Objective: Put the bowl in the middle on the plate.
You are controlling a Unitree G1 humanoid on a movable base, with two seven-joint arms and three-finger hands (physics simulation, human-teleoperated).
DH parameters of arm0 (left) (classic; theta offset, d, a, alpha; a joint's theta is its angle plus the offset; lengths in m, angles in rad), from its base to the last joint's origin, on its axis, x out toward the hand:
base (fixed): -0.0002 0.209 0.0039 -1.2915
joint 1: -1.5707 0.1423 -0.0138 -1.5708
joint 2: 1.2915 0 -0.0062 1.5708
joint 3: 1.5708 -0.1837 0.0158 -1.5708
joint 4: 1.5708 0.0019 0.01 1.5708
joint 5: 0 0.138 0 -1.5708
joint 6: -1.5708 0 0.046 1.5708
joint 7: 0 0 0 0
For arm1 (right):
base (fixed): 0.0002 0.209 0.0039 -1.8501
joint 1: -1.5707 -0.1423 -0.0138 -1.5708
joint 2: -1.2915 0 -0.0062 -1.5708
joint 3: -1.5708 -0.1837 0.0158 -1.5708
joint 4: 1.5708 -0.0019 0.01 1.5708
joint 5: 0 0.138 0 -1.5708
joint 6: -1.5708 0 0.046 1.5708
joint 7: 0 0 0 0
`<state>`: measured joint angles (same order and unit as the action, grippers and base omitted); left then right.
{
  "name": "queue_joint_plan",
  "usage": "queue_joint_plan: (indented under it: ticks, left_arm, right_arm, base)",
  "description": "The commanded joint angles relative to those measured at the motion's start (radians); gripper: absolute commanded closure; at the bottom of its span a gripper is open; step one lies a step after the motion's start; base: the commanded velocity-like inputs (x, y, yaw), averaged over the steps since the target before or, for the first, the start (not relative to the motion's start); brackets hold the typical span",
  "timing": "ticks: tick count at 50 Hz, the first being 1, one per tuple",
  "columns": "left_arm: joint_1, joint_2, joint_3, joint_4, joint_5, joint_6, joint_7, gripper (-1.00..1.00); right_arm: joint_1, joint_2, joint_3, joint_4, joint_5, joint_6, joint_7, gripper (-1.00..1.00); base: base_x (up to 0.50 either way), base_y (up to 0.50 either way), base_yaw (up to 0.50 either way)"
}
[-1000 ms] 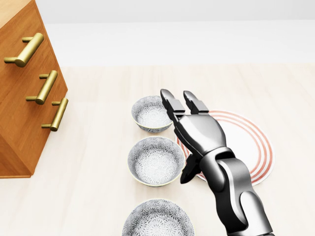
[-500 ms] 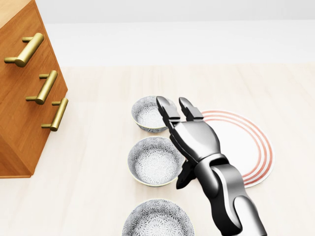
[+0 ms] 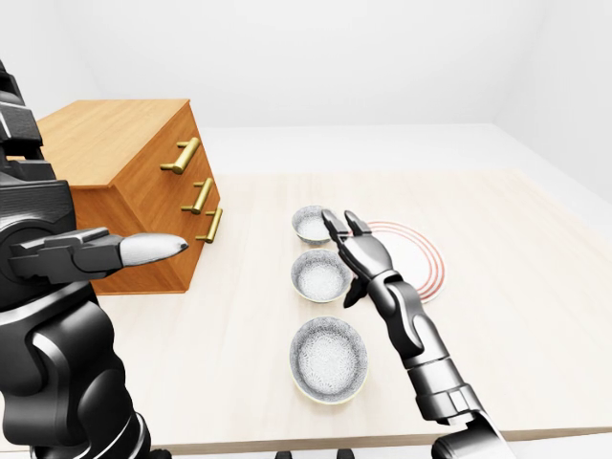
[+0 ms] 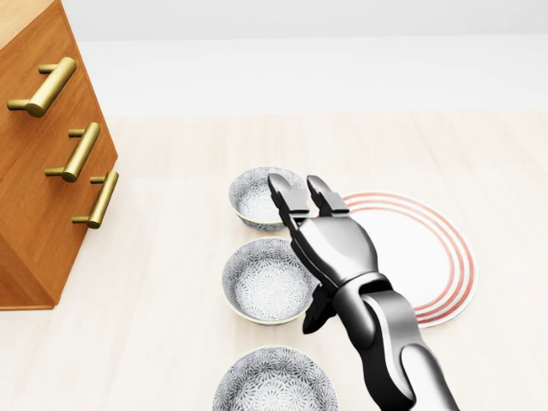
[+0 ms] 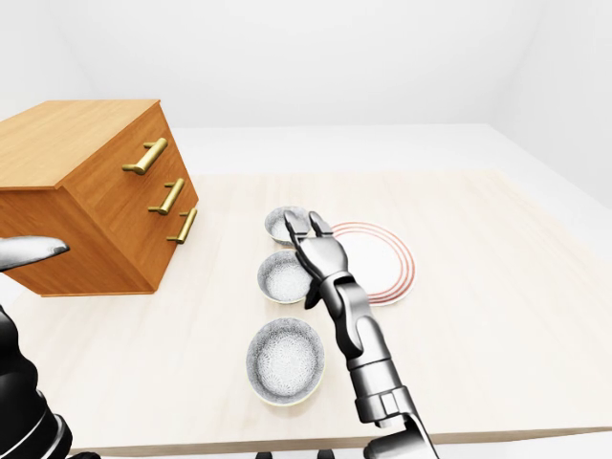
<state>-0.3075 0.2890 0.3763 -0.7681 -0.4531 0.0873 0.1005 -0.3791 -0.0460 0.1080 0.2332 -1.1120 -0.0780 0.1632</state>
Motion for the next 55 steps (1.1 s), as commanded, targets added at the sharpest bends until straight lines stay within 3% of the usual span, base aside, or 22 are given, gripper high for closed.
queue_joint_plan:
  ticks: [1,55]
  left_arm:
    - [0.000,0.000,0.000,-0.001,-0.001,0.000,0.000,-1.00]
    - [0.002,-0.001,0.002,-0.004,-0.003,0.000,0.001,-1.00]
  right_arm:
    - [-0.006,0.007,0.006,0.018,-0.002,-0.001,-0.011,-1.00]
    - [-0.025,0.018,0.025,0.204,-0.013,-0.009,-0.138,-1.00]
  base:
    - [0.00,0.00,0.00]
    - [0.00,0.00,0.00]
